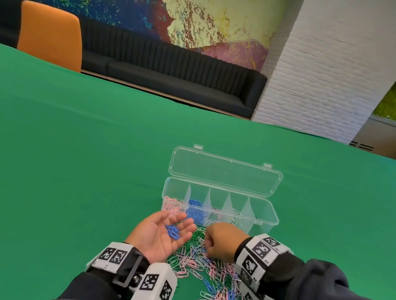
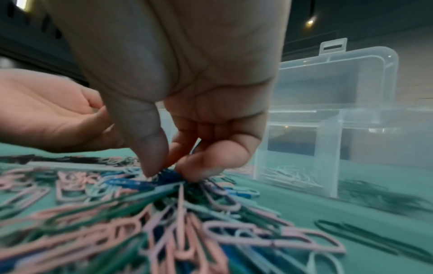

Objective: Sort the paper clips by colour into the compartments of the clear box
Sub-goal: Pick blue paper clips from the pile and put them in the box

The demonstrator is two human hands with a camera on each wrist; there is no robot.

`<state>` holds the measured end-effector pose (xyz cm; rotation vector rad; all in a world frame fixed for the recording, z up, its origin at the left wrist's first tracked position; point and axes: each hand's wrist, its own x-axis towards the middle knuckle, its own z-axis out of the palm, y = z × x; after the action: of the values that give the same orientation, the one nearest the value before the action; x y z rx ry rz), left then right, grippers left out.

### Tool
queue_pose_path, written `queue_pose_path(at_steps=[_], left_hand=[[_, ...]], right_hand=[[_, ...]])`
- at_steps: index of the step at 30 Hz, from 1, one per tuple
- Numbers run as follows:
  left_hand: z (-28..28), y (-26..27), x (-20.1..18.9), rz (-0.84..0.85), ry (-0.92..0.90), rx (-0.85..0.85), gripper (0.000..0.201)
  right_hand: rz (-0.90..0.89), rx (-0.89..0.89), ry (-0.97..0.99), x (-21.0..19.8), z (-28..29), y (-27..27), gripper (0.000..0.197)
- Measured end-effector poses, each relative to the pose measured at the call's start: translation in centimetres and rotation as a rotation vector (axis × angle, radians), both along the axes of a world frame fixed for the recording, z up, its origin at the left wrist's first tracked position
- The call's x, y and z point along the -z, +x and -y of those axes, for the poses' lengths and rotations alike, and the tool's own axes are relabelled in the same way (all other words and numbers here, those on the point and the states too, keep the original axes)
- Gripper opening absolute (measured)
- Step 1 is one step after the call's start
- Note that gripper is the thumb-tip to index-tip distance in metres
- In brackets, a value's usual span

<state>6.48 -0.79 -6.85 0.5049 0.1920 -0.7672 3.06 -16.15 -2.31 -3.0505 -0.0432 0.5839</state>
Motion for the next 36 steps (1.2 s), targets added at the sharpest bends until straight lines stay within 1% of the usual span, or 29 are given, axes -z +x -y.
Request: queue_pose_path(at_steps=[2,3,5,10,11,14,17,19,22,23,24,27,29,32,33,35,36], left_hand=[[0.0,0.0,0.0,0.001,0.004,-0.002,0.04],[0.0,0.0,0.0,0.004,0.005,-0.002,0.04],[0.1,0.0,0.0,0.009,0.002,-0.001,0.04],[0.1,-0.1,0.0,0.015,0.002,0.01,0.041],[0.1,-0.1,0.0,0.017,0.007,0.012,0.041],[0.2,-0.1,0.2,0.023,0.023,0.024,0.041],[0.4,0.0,0.4,0.022,0.038,0.05,0.041],[0.5,-0.1,0.4,0.029,0.048,0.095,0.041],[0.7,-0.3,0.2,0.03,0.033,0.169,0.044],[0.7,-0.3,0.1,0.025,0.015,0.166,0.045],[0.5,-0.2,0.0,0.015,-0.007,0.14,0.045],[-0.3,0.4,-0.2,-0.012,-0.043,0.029,0.043],[-0.9,0.8,-0.2,-0.005,-0.04,0.004,0.043],[-1.2,1.1,-0.4,0.012,-0.029,-0.001,0.044],[-1.3,1.1,-0.4,0.018,-0.027,0.0,0.043],[-1.3,1.1,-0.3,0.023,-0.031,0.001,0.043],[-1.3,1.1,-0.3,0.024,-0.035,0.001,0.043]], right_hand=[[0.009,0.018,0.024,-0.1,0.5,0.2,0.019],[0.018,0.038,0.049,-0.2,0.8,0.2,0.022],[0.045,0.079,0.115,-0.2,1.4,0.3,0.019],[0.076,0.171,0.274,-0.9,2.4,0.3,0.031],[0.074,0.182,0.297,-1.2,2.5,0.3,0.031],[0.051,0.211,0.376,-1.7,2.9,0.0,0.025],[0.05,0.203,0.442,-2.1,3.1,-0.1,0.026],[0.098,0.18,0.557,-2.4,2.7,0.1,0.027],[0.217,0.177,0.822,-3.0,1.6,0.4,0.025],[0.235,0.179,0.841,-3.1,1.3,0.5,0.025],[0.238,0.168,0.799,-3.2,1.0,0.5,0.025],[0.159,0.057,0.448,-2.8,0.2,0.3,0.021],[0.082,-0.03,0.281,-2.1,-0.4,0.0,0.015],[-0.014,-0.094,0.185,-0.9,-0.9,-0.3,0.025],[-0.028,-0.1,0.156,-0.6,-0.9,-0.2,0.022],[-0.024,-0.093,0.073,-0.4,-0.7,-0.1,0.008],[-0.025,-0.077,0.028,-0.4,-0.4,0.1,0.011]])
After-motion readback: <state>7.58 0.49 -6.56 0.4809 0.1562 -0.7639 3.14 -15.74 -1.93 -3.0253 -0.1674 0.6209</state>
